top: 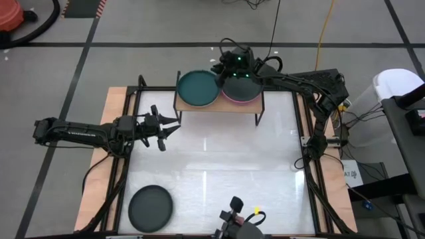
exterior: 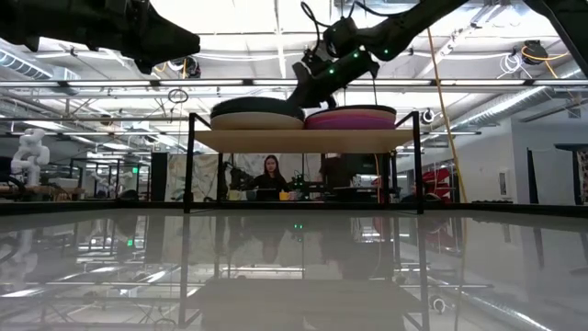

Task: Place and stack plates onto a shelf
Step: Stack the black plate on top of the green plate on the shelf

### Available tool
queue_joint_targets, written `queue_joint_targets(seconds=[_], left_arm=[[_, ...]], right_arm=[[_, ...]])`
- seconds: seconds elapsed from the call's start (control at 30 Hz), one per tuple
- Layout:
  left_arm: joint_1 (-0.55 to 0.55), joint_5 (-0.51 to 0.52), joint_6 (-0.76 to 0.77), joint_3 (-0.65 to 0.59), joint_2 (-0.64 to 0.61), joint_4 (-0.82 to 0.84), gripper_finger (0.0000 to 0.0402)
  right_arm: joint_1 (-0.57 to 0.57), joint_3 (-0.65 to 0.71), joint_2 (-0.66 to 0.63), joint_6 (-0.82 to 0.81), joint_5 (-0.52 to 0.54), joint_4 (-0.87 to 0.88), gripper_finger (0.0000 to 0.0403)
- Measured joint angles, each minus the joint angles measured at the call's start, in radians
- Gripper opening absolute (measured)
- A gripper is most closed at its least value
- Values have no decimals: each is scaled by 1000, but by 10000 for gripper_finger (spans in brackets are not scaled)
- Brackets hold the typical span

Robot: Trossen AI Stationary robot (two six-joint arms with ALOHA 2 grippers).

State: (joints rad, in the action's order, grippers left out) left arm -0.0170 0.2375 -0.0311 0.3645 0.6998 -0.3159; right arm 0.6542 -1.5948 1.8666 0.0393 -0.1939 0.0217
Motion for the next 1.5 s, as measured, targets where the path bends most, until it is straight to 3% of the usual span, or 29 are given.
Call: queue_joint_targets(seconds=[0.2, 0.4, 0.53, 0.67, 0.83, 0.97, 1.13, 1.5], left_arm=[[0, 0, 22, 0, 0, 17, 131], [23, 2, 125, 0, 8, 106, 131], [67, 1, 183, 20, 43, 220, 131], [96, -34, 245, 146, 105, 480, 131], [119, -190, 278, 351, 239, 831, 131], [158, -386, 224, 433, 356, 977, 131], [249, -498, 198, 431, 479, 1007, 131], [411, -500, 286, 427, 680, 1002, 131]], right_arm=[[-11, 1, -72, 19, -109, 21, 120], [-49, 52, -254, 96, -150, 177, 129], [-123, 234, -430, 141, -152, 164, 129], [-205, 470, -614, 164, -151, 41, 129], [-279, 749, -820, 68, -150, -230, 129], [-331, 926, -931, 9, -150, -411, 129], [-377, 1067, -1003, -34, -146, -547, 129], [-415, 1120, -1019, -54, -144, -577, 129]])
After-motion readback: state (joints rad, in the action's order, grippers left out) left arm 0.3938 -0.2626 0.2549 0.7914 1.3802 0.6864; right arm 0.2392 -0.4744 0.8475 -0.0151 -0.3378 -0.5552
